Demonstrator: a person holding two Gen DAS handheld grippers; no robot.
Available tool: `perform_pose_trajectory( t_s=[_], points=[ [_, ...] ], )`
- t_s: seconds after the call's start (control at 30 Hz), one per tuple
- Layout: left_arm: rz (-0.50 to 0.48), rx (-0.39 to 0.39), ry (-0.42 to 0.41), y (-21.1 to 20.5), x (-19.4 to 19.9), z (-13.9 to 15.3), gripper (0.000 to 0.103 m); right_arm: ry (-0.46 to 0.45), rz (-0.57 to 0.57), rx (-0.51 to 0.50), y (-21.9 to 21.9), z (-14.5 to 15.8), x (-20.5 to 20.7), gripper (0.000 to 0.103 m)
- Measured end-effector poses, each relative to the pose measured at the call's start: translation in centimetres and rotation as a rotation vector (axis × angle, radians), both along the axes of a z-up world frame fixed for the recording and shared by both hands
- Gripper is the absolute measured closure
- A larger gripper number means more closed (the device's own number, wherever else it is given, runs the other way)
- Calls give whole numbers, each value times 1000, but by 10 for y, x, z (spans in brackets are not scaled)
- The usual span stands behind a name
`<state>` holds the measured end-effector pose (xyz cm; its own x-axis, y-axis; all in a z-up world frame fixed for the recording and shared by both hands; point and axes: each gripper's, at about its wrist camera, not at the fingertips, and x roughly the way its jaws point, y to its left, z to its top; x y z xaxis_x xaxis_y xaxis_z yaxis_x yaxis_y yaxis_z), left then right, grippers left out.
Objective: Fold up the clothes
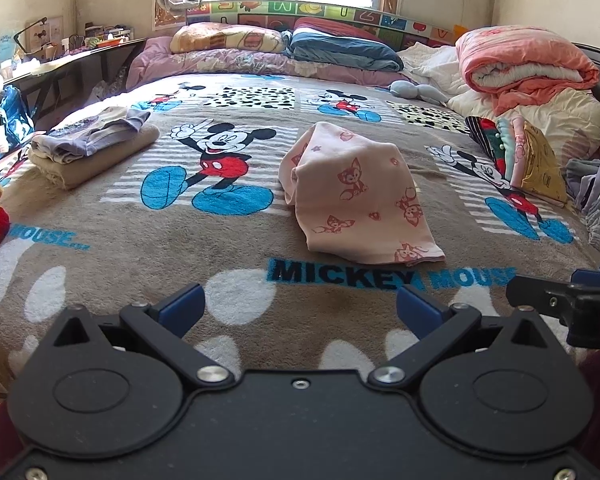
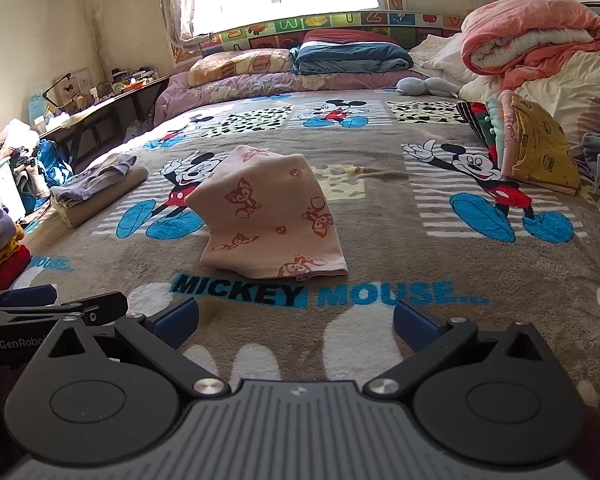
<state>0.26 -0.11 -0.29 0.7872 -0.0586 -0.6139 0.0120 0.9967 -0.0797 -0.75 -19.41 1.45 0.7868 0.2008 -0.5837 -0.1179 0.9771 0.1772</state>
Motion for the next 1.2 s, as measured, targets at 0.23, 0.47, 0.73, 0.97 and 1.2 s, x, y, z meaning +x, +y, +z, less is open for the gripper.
perform_pose_trajectory(
  t_s=[0.23,0.47,0.73,0.97,1.2],
  points=[
    [3,6,-12,1,-3,-1,0,10,2,-12,1,0,-1,0],
    [1,0,-11,3,-3,-1,0,6,4,-8,2,0,-4,0],
    [-3,-1,-6,3,-3,-2,0,9,4,-3,2,0,-3,0],
    [-3,-1,0,3,-2,-3,0,11,7,0,1,-1,-3,0],
    [-5,-1,-1,3,-2,-3,0,13,6,4,1,-1,-3,0]
  ],
)
